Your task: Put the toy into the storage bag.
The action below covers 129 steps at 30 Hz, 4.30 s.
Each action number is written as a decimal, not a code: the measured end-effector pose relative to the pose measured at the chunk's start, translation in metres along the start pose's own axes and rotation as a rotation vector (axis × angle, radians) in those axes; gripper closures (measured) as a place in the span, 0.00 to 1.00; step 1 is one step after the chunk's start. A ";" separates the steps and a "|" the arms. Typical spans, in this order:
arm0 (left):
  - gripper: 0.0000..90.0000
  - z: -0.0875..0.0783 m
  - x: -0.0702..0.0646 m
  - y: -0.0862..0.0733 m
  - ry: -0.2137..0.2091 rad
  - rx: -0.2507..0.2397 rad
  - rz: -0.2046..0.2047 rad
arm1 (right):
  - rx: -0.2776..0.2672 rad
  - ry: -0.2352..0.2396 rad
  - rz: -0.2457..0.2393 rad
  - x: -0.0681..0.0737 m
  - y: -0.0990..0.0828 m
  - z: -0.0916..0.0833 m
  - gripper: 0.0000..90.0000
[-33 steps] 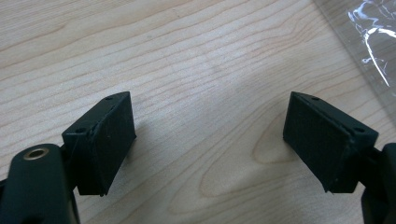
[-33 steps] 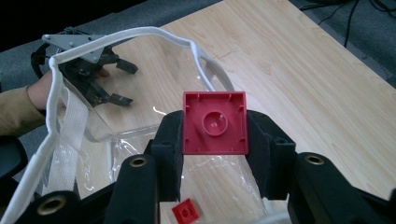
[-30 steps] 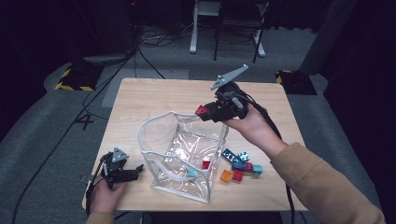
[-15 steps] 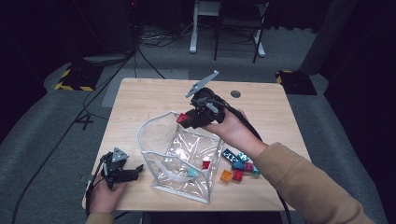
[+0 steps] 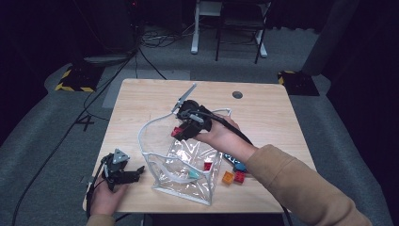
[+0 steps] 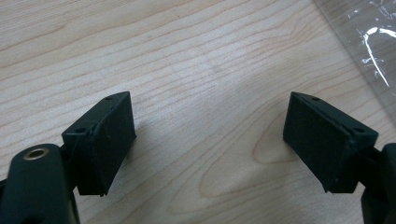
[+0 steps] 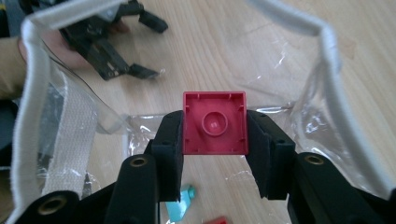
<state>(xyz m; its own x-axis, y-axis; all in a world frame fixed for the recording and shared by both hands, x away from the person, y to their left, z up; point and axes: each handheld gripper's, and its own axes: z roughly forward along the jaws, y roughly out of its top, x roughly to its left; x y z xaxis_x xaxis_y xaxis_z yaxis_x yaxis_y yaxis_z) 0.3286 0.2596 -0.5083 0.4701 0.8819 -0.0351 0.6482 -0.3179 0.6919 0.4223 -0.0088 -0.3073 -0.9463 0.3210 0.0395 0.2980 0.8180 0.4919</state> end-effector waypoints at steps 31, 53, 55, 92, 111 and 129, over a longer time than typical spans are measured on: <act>0.19 0.000 0.000 0.000 0.000 0.000 0.001 | 0.251 0.024 -0.072 0.013 0.002 0.033 0.57; 0.19 0.000 0.000 0.000 0.000 0.000 0.000 | -0.099 0.032 -0.015 0.010 -0.038 -0.055 0.54; 0.19 0.000 0.000 0.000 0.000 0.000 0.000 | -0.130 0.019 -0.009 0.007 -0.047 -0.065 0.55; 0.20 0.000 0.001 0.000 0.010 -0.002 -0.014 | -0.302 -0.187 0.279 -0.019 -0.235 -0.111 0.55; 0.19 0.001 0.001 0.000 0.014 -0.003 -0.023 | -0.264 -0.236 0.389 -0.017 -0.303 -0.051 0.55; 0.19 0.000 0.001 0.000 0.015 -0.002 -0.019 | -0.175 -0.259 0.393 -0.024 -0.337 0.002 0.56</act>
<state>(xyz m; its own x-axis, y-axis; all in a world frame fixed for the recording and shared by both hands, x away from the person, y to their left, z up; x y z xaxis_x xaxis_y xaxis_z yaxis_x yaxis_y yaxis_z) 0.3296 0.2603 -0.5085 0.4489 0.8928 -0.0375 0.6555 -0.3005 0.6928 0.3445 -0.2916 -0.4756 -0.6980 0.7147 0.0452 0.5791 0.5262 0.6227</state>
